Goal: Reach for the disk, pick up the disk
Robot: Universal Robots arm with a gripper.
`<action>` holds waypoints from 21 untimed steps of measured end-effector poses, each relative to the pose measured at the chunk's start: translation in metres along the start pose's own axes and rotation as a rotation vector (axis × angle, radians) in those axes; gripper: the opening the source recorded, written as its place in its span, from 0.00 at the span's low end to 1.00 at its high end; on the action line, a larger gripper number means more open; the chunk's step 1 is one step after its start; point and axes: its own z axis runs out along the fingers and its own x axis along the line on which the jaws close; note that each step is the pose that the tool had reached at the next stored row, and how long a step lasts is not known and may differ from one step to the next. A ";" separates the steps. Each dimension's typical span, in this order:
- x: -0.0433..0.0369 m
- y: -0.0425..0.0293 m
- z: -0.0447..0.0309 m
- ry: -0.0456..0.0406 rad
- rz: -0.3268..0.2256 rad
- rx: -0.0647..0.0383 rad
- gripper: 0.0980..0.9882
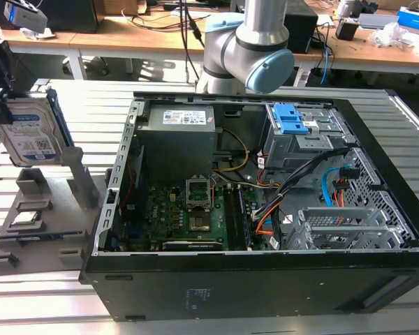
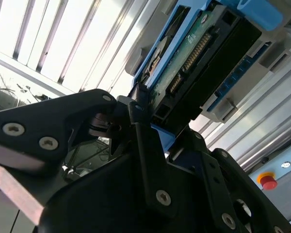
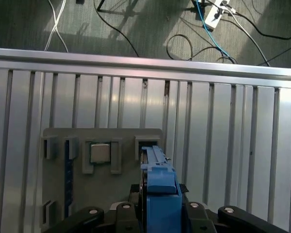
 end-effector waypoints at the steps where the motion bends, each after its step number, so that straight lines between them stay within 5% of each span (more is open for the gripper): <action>1: -0.0001 0.0000 -0.0013 -0.0001 0.000 0.000 0.30; 21: -0.0013 0.0003 -0.0280 -0.0002 0.000 -0.002 0.30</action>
